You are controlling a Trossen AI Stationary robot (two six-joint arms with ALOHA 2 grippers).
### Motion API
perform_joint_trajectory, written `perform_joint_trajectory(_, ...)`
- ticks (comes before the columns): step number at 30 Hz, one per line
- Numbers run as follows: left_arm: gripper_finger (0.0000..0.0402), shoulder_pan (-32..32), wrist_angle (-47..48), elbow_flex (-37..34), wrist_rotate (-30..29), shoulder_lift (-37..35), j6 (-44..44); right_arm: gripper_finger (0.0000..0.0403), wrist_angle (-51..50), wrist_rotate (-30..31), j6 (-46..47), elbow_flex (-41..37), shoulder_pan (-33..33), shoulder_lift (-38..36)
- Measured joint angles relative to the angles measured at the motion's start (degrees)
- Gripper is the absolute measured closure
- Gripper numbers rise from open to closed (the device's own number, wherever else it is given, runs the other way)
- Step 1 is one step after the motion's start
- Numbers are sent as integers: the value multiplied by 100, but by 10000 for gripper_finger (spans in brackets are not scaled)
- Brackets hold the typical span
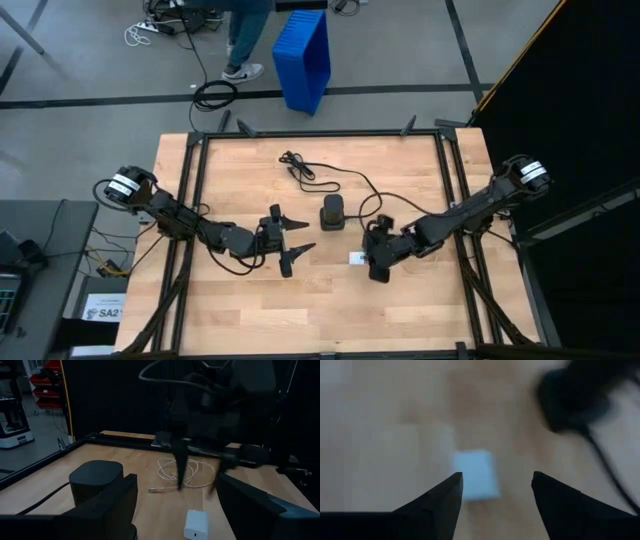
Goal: Plug in charger
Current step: Insert the charger cable into the charger adapter
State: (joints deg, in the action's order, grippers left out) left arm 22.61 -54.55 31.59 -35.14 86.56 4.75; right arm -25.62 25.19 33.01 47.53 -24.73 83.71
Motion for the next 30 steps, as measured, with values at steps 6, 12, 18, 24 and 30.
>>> perform_joint_trajectory(6, 149, 0, 2, 0, 0, 0, 9, 230, -423, 305, 1094, -497, 180, -47)
perform_joint_trajectory(12, 149, 0, 0, 0, -2, 0, 39, 249, -419, 261, 1648, -1045, 543, -47)
perform_joint_trajectory(18, 149, 0, 0, 0, -2, 0, 40, 257, -223, 132, 1643, -1260, 820, -47)
perform_joint_trajectory(24, 149, 0, 0, 0, -2, 0, 42, 266, 378, -75, 1492, -1500, 1008, -65)
perform_joint_trajectory(30, 149, 0, 0, 0, -2, 0, 39, 304, 471, -265, 1253, -1528, 1056, -63)
